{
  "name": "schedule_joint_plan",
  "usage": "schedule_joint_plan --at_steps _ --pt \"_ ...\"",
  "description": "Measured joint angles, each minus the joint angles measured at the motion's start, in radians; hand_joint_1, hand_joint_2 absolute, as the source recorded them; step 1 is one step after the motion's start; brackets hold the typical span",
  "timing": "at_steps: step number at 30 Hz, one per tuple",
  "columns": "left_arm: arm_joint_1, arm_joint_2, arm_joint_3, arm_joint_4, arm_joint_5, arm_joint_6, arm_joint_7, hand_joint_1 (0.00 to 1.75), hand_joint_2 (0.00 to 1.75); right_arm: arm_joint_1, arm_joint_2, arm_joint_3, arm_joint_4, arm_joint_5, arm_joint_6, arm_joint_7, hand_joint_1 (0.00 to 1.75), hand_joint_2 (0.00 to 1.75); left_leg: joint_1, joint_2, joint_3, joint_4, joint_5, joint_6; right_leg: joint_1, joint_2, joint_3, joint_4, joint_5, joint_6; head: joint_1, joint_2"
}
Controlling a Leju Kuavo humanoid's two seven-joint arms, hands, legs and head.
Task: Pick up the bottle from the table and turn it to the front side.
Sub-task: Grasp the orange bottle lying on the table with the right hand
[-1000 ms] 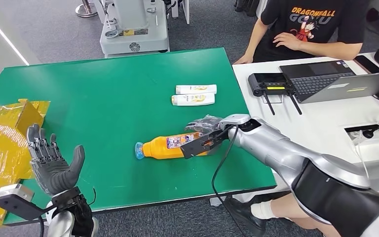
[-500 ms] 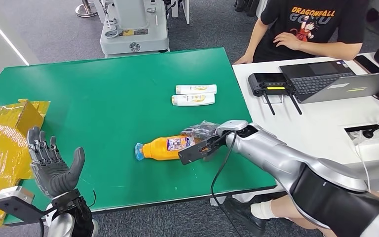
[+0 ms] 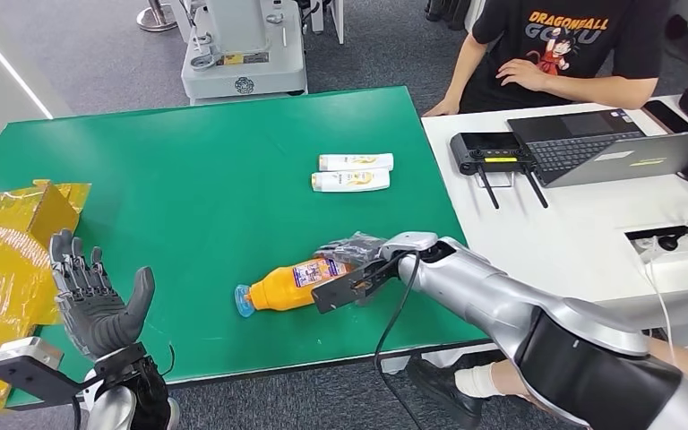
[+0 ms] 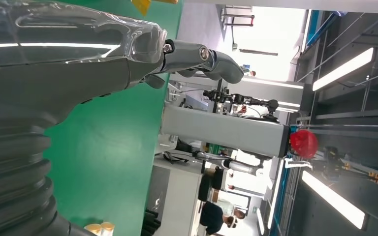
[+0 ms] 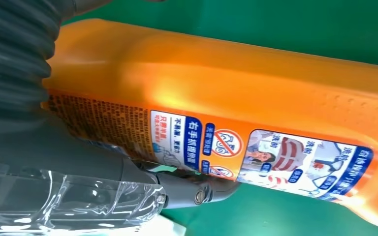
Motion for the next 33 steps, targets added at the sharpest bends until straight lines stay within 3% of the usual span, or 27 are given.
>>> schedule_joint_plan --at_steps 4,24,33 --pt "0.000 0.000 0.000 0.000 0.000 0.004 0.000 0.00 1.75 0.003 0.011 0.000 0.002 0.000 -0.005 -0.001 1.73 1.75 0.000 0.000 0.000 0.000 0.000 0.000 0.000 0.000 0.000 0.000 0.000 0.000 0.000 0.000" --pt "0.008 0.001 -0.013 0.000 -0.006 0.016 0.000 0.00 1.75 0.038 0.017 -0.020 0.001 -0.024 -0.114 -0.027 1.75 1.75 0.000 0.000 0.000 0.000 0.000 0.000 0.000 0.000 0.000 0.000 0.000 0.000 0.000 0.000" --pt "0.026 0.004 -0.022 -0.013 -0.030 0.058 0.000 0.00 1.75 0.114 0.015 -0.136 -0.061 -0.080 -0.355 -0.088 1.75 1.75 0.000 -0.001 -0.001 0.000 0.000 0.000 0.000 -0.001 0.000 0.000 -0.001 0.000 0.000 0.000"
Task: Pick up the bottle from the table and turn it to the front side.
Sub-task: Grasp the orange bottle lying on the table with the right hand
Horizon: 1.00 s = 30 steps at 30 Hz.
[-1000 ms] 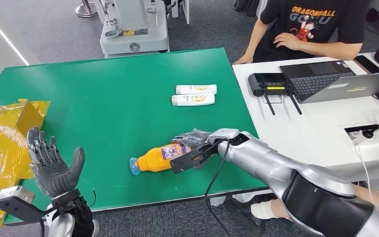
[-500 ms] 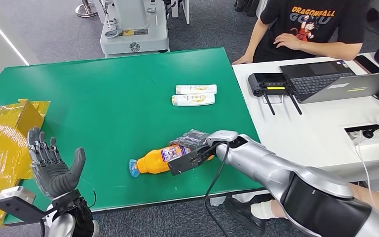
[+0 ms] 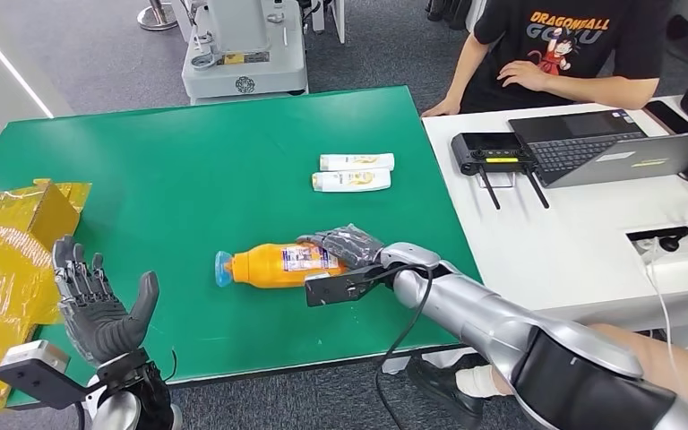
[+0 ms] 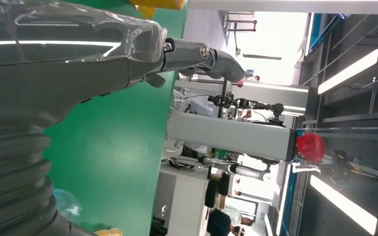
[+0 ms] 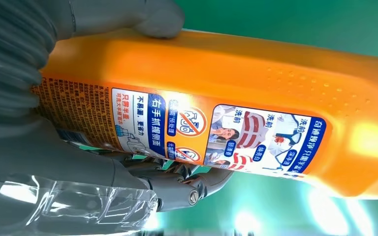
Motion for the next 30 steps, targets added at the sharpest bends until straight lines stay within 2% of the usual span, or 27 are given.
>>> schedule_joint_plan --at_steps 3,9,16,22,30 --pt "0.002 0.002 0.000 -0.007 -0.022 0.034 0.000 0.00 1.75 0.041 0.000 -0.060 -0.049 0.009 -0.084 -0.014 1.75 1.75 0.000 0.000 0.000 0.000 0.000 0.000 0.000 0.000 0.000 0.000 0.000 0.000 0.000 0.000" --pt "0.000 0.016 0.010 -0.005 -0.060 0.079 -0.001 0.00 1.75 0.143 -0.010 -0.187 -0.163 0.049 -0.180 -0.040 1.75 1.75 0.000 0.000 0.000 0.000 0.000 0.000 0.000 0.000 0.000 0.000 0.000 0.000 0.000 0.000" --pt "-0.051 0.031 0.015 0.036 -0.082 0.078 -0.001 0.00 1.75 0.289 -0.017 -0.320 -0.314 0.079 -0.318 -0.084 1.75 1.75 0.000 0.000 0.000 0.000 0.000 0.000 0.000 0.000 0.000 0.000 0.000 0.000 0.000 0.000" --pt "-0.122 0.038 -0.010 0.106 -0.070 0.029 0.023 0.00 1.75 0.360 -0.009 -0.383 -0.395 0.076 -0.326 -0.143 1.75 1.75 0.000 0.000 -0.001 0.000 0.000 0.000 0.000 0.000 -0.001 0.000 0.000 0.000 0.000 0.000" --pt "-0.221 0.044 -0.072 0.206 -0.062 -0.060 0.077 0.00 1.75 0.341 0.046 -0.424 -0.392 0.057 -0.303 -0.205 1.75 1.75 0.000 0.000 0.000 0.000 0.000 0.000 0.000 0.001 -0.001 0.000 0.000 0.000 0.000 0.000"
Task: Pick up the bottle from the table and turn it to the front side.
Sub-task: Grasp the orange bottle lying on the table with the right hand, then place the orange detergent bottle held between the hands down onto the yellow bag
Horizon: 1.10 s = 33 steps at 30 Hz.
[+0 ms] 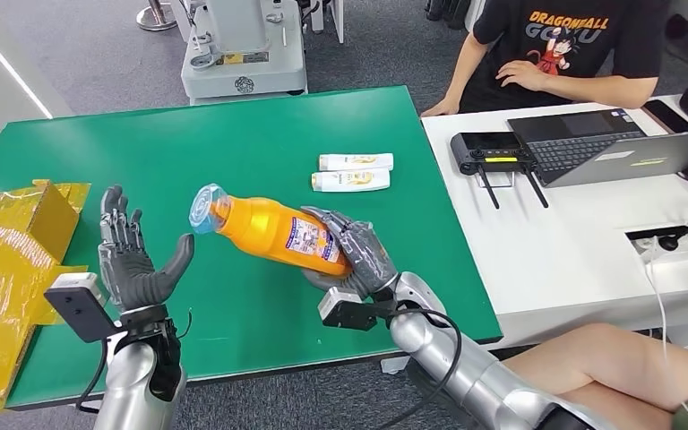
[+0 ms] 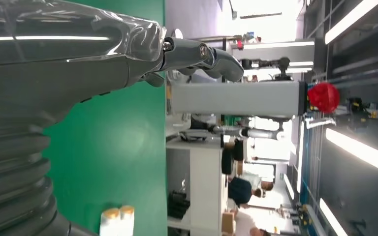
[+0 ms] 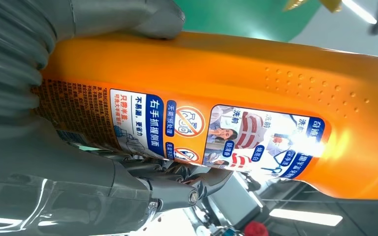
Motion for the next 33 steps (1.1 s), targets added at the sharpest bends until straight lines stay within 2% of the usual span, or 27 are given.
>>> schedule_joint_plan --at_steps 6,14,33 --pt "-0.062 -0.012 -0.026 0.063 0.010 -0.070 0.021 0.00 1.75 -0.063 0.051 -0.015 0.085 0.000 0.013 -0.009 1.75 1.75 0.000 0.000 0.000 0.000 0.000 0.000 0.000 0.000 0.000 0.000 0.000 0.000 0.000 0.000" --pt "-0.114 -0.046 -0.063 0.131 0.000 -0.102 0.033 0.00 1.75 -0.131 0.096 -0.030 0.195 0.020 0.012 0.001 1.75 1.75 0.000 0.000 -0.001 0.000 0.000 0.000 0.000 0.000 0.000 0.000 0.000 0.000 0.000 0.000" --pt "-0.129 -0.075 -0.097 0.175 -0.010 -0.117 0.047 0.00 1.75 -0.203 0.165 -0.034 0.310 0.048 0.009 0.020 1.75 1.75 0.000 0.000 -0.001 0.000 0.000 0.000 0.000 0.000 -0.001 0.000 0.000 0.000 0.000 0.000"
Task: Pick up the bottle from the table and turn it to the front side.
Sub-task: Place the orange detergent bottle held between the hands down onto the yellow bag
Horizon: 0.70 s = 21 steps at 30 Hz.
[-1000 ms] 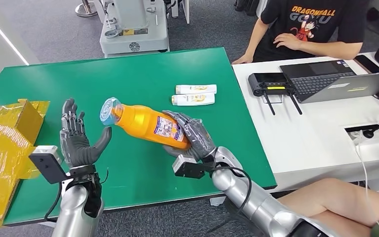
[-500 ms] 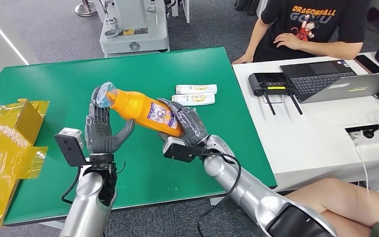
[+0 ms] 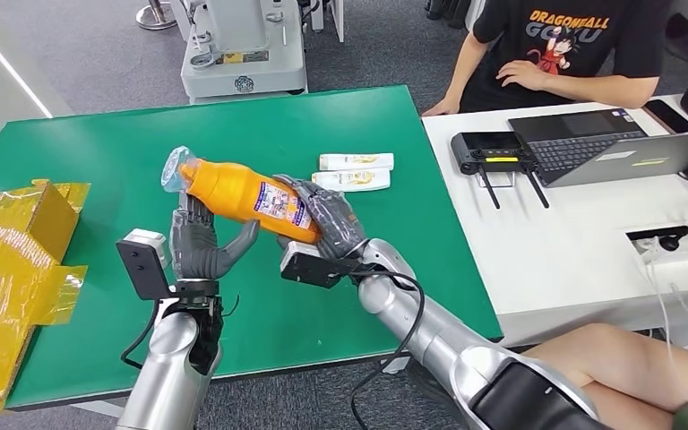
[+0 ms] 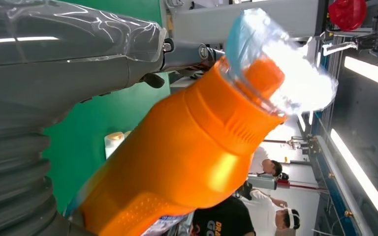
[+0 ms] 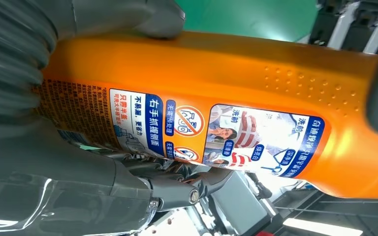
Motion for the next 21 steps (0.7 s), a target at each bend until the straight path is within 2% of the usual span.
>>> schedule_joint_plan --at_steps 8,21 --pt "-0.009 -0.003 -0.001 0.015 0.001 -0.002 0.001 0.00 1.75 -0.013 0.020 -0.004 0.014 0.008 -0.001 0.001 1.75 1.75 0.000 0.000 0.000 0.000 0.000 0.000 0.000 0.000 0.000 0.000 0.000 0.000 0.000 0.000" --pt "-0.040 -0.026 -0.002 0.056 0.012 -0.007 0.008 0.00 1.75 -0.039 0.103 -0.010 0.046 0.004 0.006 0.004 1.75 1.75 0.000 0.000 0.000 0.000 0.000 0.000 0.000 0.000 0.000 0.000 0.000 0.000 0.000 0.000"
